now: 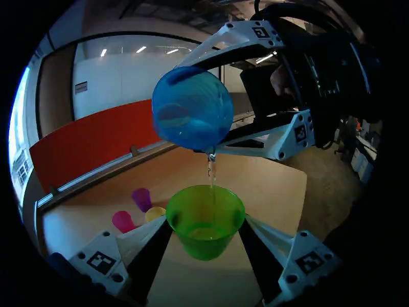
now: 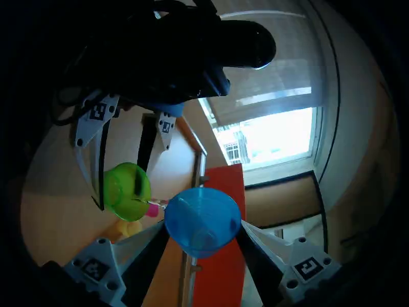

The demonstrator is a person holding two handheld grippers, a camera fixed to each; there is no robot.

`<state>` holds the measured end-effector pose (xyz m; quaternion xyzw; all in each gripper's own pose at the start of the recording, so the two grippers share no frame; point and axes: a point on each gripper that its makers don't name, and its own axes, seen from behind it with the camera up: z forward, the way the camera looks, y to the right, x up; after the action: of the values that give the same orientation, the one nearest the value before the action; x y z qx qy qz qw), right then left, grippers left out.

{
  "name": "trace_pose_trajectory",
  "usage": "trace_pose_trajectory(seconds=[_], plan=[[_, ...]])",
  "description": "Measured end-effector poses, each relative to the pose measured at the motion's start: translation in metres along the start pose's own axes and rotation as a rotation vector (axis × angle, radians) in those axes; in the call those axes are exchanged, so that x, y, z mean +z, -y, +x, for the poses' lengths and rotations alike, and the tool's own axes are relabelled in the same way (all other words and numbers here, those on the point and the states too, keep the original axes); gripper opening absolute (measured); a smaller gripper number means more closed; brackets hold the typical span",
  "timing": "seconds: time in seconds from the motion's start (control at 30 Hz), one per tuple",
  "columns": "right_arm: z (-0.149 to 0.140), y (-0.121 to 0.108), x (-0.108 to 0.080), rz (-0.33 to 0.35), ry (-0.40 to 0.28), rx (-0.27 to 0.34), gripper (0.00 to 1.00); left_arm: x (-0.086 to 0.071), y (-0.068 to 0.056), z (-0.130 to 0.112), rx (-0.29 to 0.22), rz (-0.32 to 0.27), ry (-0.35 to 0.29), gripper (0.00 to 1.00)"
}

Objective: Pour water

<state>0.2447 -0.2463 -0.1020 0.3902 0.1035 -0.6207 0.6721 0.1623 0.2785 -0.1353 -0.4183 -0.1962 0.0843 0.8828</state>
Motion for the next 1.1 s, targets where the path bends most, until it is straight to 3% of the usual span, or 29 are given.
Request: trace_pose_trajectory(seconds=[1.1], plan=[[-0.0022, -0.0095, 0.0017, -0.028, 0.001, -0.08, 0.89, 0.0044, -0.0009, 0.0015, 0.008, -0.007, 0.002, 0.85]])
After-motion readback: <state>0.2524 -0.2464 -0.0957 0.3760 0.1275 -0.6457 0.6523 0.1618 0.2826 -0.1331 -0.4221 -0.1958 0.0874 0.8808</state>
